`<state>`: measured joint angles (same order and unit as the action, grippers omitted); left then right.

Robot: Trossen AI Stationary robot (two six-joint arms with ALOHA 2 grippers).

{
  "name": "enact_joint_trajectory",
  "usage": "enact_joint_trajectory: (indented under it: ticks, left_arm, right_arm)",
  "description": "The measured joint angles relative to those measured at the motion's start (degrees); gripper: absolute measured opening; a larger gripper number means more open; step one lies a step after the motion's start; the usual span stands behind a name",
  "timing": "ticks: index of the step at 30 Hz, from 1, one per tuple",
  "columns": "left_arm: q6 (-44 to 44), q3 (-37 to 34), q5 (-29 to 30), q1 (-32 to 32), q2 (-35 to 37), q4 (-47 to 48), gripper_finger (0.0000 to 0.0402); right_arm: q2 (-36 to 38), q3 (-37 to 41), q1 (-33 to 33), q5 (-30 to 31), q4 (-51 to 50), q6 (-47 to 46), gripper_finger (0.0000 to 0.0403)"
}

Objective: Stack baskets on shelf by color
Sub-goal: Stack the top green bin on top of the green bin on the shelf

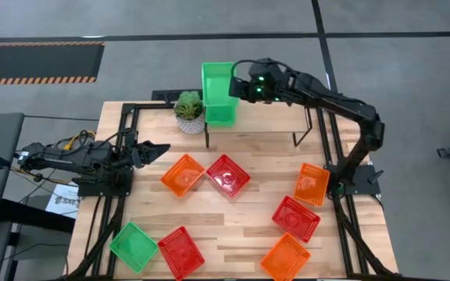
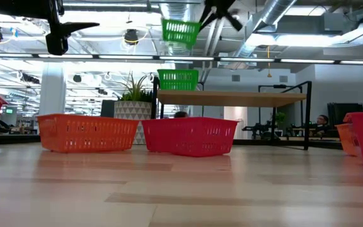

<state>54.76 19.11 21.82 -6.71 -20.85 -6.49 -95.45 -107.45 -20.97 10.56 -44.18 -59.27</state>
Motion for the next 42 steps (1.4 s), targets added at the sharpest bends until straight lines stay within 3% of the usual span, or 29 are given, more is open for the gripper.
enact_joint_trajectory:
  ticks: [6,10,15,18,26,35,42]
  left_arm:
    - [0.02,0.0,0.0,0.01,-0.01,-0.04,0.024]
    - [-0.08,0.0,0.0,0.01,0.01,-0.06,0.024]
    - [-0.32,0.0,0.77,0.0,0.0,-0.03,0.024]
    - [-0.46,0.0,1.52,0.01,0.0,-0.03,0.024]
    - [-0.46,0.0,2.86,0.01,0.01,-0.03,0.024]
    - [-0.39,0.0,2.84,0.01,0.01,-0.04,0.024]
    - [-0.26,0.0,2.82,0.01,0.01,-0.03,0.024]
  right_arm:
    - [10.88,5.86,-1.43,2.65,-1.02,1.18,0.0002]
    - [19.35,17.08,-0.39,6.12,0.92,-1.71,0.0001]
    - [23.87,35.64,1.7,6.98,22.1,-8.82,0.0001]
    - [22.94,40.64,1.22,5.58,33.53,-11.23,0.0001]
    - [15.07,38.4,-0.23,-0.29,38.52,-12.42,0.0001]
    - [8.38,30.57,-0.69,-2.95,32.93,-9.33,0.0001]
    - [7.0,29.1,-0.98,-2.97,27.48,-9.24,0.0002]
